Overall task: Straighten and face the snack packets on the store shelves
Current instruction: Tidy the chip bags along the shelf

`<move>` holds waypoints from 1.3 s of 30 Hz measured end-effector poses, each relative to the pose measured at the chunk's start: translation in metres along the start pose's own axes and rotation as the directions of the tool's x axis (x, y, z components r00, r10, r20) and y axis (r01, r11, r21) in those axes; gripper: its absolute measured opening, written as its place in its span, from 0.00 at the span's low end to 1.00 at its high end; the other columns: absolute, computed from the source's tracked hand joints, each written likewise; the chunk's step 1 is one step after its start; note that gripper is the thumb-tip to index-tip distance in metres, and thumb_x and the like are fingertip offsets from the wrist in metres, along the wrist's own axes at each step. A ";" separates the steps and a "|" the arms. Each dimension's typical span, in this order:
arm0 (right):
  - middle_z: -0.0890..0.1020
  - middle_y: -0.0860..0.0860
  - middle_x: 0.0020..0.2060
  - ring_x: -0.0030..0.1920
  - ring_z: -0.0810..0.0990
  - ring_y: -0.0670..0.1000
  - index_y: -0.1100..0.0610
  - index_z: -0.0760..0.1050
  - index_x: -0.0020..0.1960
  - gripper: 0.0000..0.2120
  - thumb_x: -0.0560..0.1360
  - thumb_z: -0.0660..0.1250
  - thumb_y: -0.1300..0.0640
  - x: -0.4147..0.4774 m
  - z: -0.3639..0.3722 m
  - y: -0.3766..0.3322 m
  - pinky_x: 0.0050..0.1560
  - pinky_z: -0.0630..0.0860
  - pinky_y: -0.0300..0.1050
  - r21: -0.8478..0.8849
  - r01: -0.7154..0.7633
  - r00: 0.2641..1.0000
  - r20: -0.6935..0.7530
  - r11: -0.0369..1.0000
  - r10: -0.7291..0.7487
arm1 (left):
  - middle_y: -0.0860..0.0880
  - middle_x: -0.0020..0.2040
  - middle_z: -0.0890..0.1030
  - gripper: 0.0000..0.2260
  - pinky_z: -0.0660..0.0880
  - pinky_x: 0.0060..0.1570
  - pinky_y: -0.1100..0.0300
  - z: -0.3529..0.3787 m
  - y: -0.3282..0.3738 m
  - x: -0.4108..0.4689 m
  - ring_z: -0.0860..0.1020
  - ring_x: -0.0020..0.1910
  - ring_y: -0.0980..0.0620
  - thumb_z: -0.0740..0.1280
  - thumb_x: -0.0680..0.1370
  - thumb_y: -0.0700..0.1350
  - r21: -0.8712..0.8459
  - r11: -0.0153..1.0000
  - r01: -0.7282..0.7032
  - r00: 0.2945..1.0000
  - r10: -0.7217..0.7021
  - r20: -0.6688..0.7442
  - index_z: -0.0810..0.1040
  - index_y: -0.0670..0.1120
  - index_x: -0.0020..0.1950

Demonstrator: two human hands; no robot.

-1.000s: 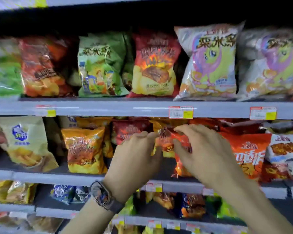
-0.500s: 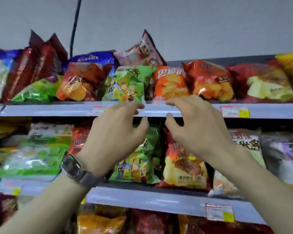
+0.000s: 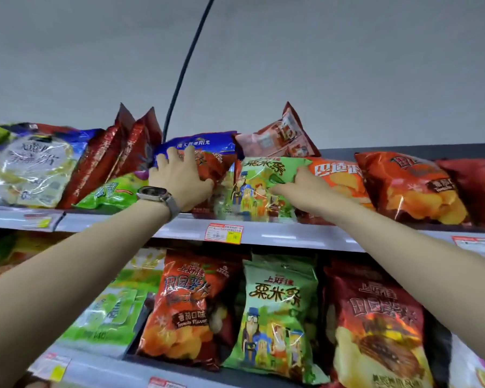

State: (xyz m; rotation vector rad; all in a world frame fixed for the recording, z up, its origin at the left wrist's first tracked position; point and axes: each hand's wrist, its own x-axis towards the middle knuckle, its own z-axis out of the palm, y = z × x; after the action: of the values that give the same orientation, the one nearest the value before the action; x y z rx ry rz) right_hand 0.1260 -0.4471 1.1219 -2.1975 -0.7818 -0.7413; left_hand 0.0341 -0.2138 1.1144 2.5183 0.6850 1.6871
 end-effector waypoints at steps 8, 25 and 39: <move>0.77 0.52 0.69 0.65 0.77 0.55 0.57 0.72 0.73 0.43 0.67 0.78 0.35 0.022 0.028 -0.008 0.64 0.72 0.48 0.236 -0.173 0.980 0.142 0.956 0.142 | 0.35 0.79 0.60 0.52 0.62 0.77 0.42 0.031 -0.038 0.022 0.64 0.77 0.30 0.72 0.71 0.72 -0.370 0.882 0.290 0.953 -0.232 0.194 0.52 0.49 0.84; 0.87 0.48 0.50 0.51 0.86 0.55 0.53 0.78 0.58 0.41 0.49 0.88 0.45 0.044 0.028 -0.024 0.58 0.82 0.56 0.570 -0.053 0.960 -0.198 0.820 0.199 | 0.45 0.72 0.74 0.45 0.72 0.70 0.51 -0.020 -0.046 0.042 0.76 0.68 0.43 0.73 0.74 0.63 -0.820 0.553 0.145 0.976 -0.215 0.028 0.55 0.50 0.83; 0.72 0.57 0.73 0.72 0.72 0.58 0.65 0.65 0.76 0.44 0.71 0.81 0.45 0.051 0.124 -0.111 0.59 0.69 0.47 0.498 -0.122 0.976 0.220 0.858 0.011 | 0.50 0.67 0.77 0.43 0.77 0.65 0.49 -0.087 -0.061 0.029 0.79 0.61 0.50 0.73 0.73 0.63 -0.798 0.603 -0.023 0.984 -0.127 -0.125 0.58 0.51 0.81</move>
State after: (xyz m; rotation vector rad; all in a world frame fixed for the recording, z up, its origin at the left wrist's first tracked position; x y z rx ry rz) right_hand 0.1158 -0.2730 1.1261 -1.8159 -0.8828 -0.2228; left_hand -0.0543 -0.1668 1.1588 1.6969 -0.0511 1.6653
